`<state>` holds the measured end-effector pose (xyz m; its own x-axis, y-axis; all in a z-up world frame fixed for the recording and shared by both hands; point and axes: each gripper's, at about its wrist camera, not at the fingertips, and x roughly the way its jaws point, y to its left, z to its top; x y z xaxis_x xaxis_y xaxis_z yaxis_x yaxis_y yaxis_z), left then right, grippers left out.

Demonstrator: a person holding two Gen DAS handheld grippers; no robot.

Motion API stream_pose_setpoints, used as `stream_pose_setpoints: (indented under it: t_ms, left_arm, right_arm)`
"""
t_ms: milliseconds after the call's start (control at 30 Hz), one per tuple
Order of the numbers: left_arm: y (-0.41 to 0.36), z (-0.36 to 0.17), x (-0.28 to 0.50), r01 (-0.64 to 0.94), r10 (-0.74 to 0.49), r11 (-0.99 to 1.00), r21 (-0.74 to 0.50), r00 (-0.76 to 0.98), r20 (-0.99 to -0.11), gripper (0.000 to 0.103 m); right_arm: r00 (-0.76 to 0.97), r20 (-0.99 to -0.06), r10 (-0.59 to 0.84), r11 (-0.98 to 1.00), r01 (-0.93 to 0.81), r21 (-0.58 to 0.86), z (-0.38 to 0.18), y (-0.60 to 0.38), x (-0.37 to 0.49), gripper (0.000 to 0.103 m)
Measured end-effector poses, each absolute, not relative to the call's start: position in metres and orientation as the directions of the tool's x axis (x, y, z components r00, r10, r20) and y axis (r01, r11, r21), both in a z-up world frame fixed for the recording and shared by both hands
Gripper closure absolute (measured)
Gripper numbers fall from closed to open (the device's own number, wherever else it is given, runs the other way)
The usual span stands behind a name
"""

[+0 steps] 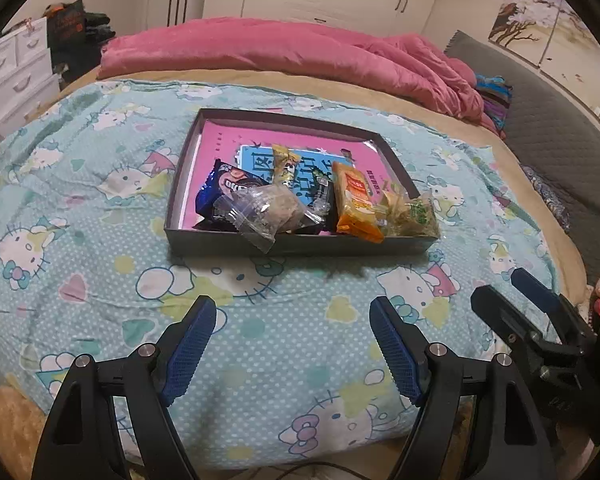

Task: Organize snacks

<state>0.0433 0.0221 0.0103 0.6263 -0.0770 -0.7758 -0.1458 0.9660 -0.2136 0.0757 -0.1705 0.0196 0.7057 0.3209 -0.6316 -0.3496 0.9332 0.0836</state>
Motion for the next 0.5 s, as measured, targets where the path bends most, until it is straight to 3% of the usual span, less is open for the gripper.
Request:
stream_pose_setpoints:
  t_ms: [500]
  left_arm:
    - [0.0224, 0.0094, 0.0432, -0.159, -0.048, 0.969, -0.187, 0.625, -0.779, 0.023]
  right_arm:
    - [0.690, -0.638, 0.341, 0.923, -0.373, 0.091, 0.0165, -0.1643, 0.0751, 0.001]
